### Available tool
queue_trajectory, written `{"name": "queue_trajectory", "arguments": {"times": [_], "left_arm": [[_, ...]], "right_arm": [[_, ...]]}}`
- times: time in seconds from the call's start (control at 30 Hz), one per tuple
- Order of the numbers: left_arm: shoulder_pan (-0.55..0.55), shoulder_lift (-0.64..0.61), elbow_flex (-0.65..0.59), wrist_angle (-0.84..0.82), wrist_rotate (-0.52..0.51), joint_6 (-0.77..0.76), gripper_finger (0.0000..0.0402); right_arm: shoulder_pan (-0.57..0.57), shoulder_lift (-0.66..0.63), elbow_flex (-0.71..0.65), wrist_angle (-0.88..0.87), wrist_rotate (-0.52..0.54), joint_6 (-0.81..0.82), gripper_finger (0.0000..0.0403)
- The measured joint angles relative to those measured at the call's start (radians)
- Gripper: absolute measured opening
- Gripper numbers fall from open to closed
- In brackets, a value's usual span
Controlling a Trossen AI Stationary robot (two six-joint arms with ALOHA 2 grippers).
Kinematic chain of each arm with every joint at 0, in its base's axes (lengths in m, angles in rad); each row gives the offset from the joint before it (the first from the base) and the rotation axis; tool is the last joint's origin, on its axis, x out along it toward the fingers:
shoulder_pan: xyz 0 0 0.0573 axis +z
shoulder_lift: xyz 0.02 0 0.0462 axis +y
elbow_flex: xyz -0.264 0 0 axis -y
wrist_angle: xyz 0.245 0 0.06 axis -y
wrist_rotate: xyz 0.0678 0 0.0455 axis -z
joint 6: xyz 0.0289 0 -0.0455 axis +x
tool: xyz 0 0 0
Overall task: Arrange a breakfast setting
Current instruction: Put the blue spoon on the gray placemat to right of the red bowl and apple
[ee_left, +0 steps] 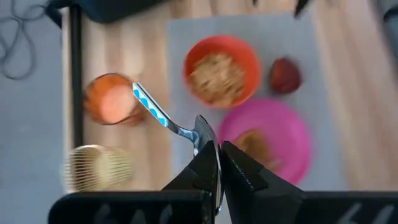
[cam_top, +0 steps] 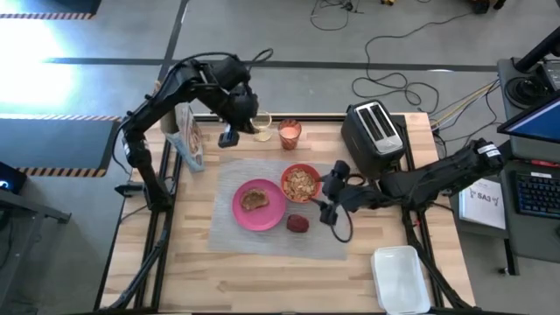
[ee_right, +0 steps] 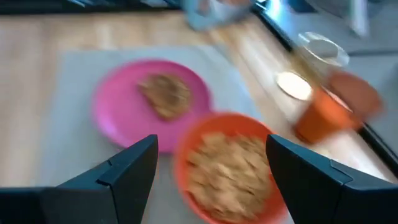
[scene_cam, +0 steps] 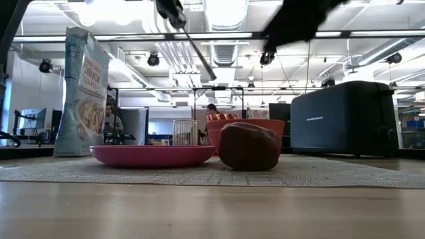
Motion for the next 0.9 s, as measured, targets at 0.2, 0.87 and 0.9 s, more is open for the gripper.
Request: {"name": "queue_trajectory", "arguments": {"times": [0.2, 0.87, 0.9], "left_arm": [[-0.136, -0.003, 0.010, -0.001, 0.010, -0.262, 0.0000], [-0.507, 0.010, -0.006, 0.195, 0.009, -0.269, 0.0000], [-0.511, 0.010, -0.006, 0.207, 0.009, -0.269, 0.0000]], "right_arm": [[0.022, 0.003, 0.115, 0.002, -0.107, -0.066, 0.0288], [0.021, 0.059, 0.177, 0.005, -0.195, -0.160, 0.0288], [0.021, 0.066, 0.178, 0.015, -0.194, -0.160, 0.0287]]}}
